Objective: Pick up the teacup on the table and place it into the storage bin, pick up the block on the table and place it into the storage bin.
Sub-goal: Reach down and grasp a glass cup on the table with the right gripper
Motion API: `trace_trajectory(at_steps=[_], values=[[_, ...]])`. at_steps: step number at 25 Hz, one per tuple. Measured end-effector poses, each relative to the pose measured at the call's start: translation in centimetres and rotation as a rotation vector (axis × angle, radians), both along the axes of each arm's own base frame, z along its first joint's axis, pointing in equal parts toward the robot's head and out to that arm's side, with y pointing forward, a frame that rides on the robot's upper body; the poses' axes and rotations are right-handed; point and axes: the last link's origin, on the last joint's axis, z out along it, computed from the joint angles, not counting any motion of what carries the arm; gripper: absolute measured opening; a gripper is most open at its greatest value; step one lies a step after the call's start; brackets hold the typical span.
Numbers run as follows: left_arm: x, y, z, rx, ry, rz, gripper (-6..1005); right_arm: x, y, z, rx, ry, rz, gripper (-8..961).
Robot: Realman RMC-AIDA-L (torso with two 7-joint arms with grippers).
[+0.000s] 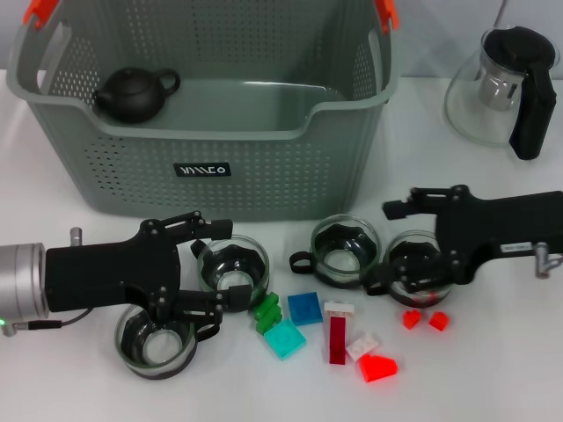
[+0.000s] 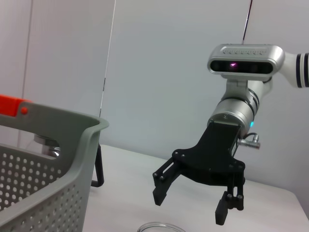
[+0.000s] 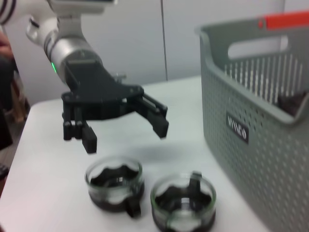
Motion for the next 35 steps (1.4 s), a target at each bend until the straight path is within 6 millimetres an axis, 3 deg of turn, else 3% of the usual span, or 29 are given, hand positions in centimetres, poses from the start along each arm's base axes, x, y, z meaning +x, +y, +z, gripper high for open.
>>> trace_trajectory(at_steps=[8, 14, 27, 35], values=[[0.0, -0.1, -0.1, -0.001, -0.003, 0.002, 934, -0.3, 0.0, 2.5, -0.070, -0.163, -0.111, 940], [0.2, 0.1, -0.2, -0.002, -0.005, -0.005, 935, -0.2, 0.4, 3.0, -0.123, -0.305, -0.197, 940], [0.3, 0.2, -0.3, 0.001, -0.003, -0.007, 935, -1.7, 1.3, 0.7, -0.147, -0.451, -0.143, 941], [0.2, 0.2, -0.5, 0.006, 0.000, 0.003, 934, -2.4, 1.8, -1.8, -0.156, -0.537, -0.103, 933]])
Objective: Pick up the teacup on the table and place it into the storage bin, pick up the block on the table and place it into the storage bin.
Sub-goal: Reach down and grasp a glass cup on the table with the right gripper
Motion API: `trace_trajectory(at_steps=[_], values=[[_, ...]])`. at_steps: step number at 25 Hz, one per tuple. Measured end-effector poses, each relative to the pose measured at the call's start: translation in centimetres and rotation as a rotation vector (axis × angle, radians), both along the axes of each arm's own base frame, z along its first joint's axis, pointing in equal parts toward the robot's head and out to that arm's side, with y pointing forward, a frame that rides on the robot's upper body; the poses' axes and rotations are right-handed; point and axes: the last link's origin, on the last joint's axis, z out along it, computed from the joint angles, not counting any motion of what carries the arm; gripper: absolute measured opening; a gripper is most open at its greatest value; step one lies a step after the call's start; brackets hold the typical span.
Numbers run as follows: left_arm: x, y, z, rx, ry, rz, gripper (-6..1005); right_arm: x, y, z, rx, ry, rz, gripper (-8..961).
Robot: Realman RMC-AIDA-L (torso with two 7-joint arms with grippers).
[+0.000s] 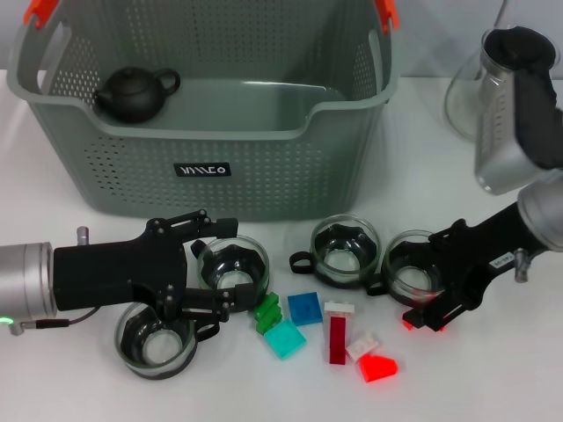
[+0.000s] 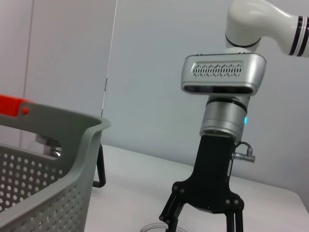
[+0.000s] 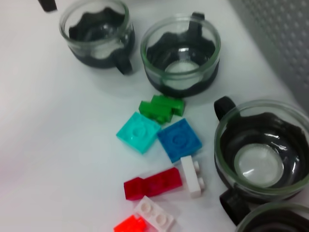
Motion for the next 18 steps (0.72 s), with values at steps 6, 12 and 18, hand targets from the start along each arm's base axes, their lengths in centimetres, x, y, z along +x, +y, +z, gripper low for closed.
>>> trace_trajectory(at_steps=[6, 12, 18], values=[[0.0, 0.0, -0.1, 0.003, 0.003, 0.003, 935, -0.3, 0.2, -1.0, 0.000, -0.041, 0.032, 900], [-0.1, -0.1, -0.2, 0.004, 0.002, 0.005, 935, -0.3, 0.2, -1.9, 0.003, -0.072, 0.042, 844], [-0.3, -0.2, -0.3, 0.005, 0.001, 0.008, 935, -0.2, 0.4, -2.3, 0.008, -0.083, 0.035, 757]])
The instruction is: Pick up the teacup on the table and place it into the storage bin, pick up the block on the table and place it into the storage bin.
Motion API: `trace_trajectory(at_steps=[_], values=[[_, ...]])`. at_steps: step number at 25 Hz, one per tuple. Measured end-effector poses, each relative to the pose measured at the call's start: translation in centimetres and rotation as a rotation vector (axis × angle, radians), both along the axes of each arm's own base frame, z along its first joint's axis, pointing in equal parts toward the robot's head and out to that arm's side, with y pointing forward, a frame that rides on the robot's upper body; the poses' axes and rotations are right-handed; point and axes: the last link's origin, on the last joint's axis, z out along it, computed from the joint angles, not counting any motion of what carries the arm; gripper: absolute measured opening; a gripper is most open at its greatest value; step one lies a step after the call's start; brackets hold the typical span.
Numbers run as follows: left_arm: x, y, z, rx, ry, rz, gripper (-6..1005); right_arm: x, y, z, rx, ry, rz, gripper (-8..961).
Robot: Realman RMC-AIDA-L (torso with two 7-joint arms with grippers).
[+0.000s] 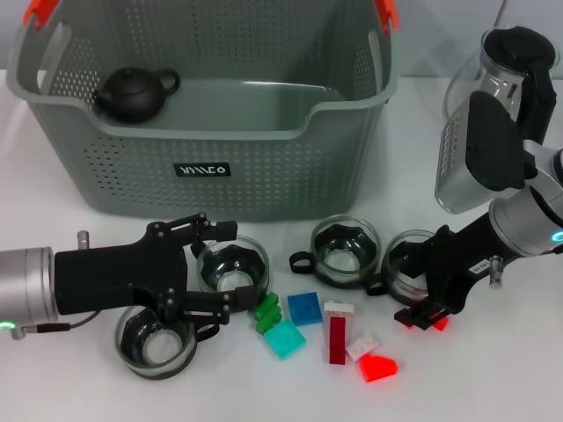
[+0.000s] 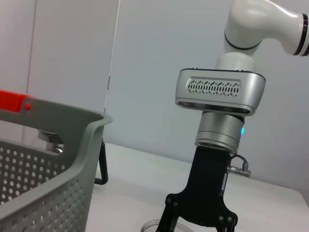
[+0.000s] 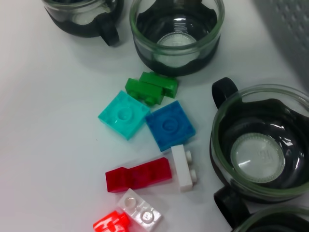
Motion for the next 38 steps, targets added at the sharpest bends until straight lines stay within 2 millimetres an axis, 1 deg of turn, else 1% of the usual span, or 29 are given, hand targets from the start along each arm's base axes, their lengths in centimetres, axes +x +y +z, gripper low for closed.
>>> trace_trajectory(at_steps=[6, 17, 22, 28, 34, 38], values=[[-0.1, -0.1, 0.0, 0.000, 0.000, 0.003, 934, 0.0, 0.1, 0.0, 0.009, 0.001, 0.000, 704], [-0.4, -0.3, -0.1, 0.007, 0.005, 0.010, 934, 0.3, 0.0, 0.0, 0.013, -0.005, -0.020, 477], [-0.5, -0.3, -0.1, 0.011, 0.009, 0.014, 934, 0.3, 0.2, 0.1, 0.029, -0.015, -0.035, 246], [-0.5, -0.3, -0.1, 0.012, 0.009, 0.014, 935, 0.1, 0.2, 0.5, 0.039, -0.014, -0.046, 63], [-0.6, -0.3, 0.0, 0.012, 0.011, 0.014, 935, 0.1, 0.0, 0.9, 0.031, -0.004, -0.063, 62], [-0.5, -0.3, 0.0, 0.011, 0.010, 0.011, 934, 0.1, -0.4, 1.7, 0.032, 0.011, -0.064, 62]])
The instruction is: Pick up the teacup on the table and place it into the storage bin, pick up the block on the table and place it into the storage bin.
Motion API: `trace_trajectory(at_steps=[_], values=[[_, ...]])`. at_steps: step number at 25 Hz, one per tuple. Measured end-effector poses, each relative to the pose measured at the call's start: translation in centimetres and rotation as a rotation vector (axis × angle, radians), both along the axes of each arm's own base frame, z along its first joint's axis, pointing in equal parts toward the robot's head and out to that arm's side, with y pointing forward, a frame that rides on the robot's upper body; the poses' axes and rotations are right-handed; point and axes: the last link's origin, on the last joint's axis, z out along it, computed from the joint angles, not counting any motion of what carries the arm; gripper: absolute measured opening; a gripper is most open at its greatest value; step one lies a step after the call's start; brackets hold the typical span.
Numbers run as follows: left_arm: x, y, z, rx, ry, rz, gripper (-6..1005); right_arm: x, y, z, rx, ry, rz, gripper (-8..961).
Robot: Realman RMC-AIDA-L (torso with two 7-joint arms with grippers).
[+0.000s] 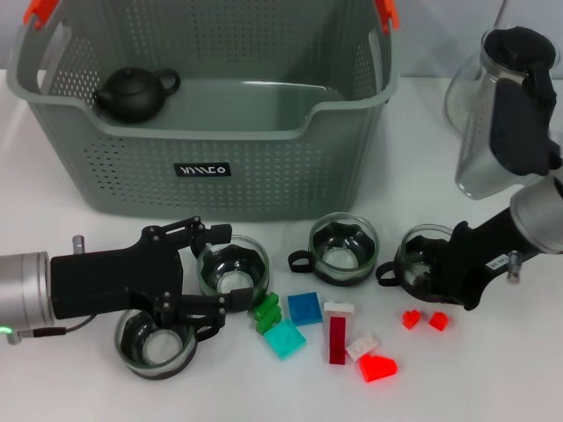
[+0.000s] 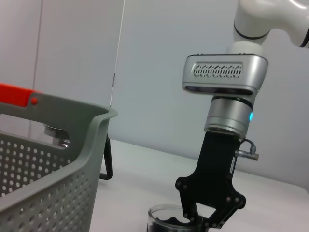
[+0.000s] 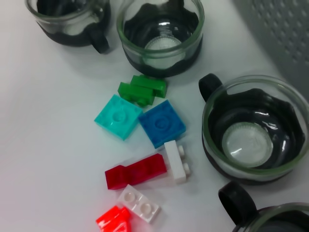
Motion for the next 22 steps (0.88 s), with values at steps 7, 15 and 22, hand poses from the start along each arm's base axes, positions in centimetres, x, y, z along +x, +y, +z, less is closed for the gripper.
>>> trace_trajectory(at_steps=[7, 15, 22], values=[[0.0, 0.0, 0.0, 0.000, 0.000, -0.001, 935, 0.1, -0.5, 1.0, 0.004, 0.020, -0.011, 62], [0.1, -0.1, 0.0, -0.002, -0.004, -0.004, 935, -1.6, -1.8, 3.6, -0.041, 0.128, -0.028, 62], [0.1, 0.0, 0.1, -0.003, -0.007, -0.007, 935, -9.5, -3.5, 8.1, -0.104, 0.439, 0.067, 61]])
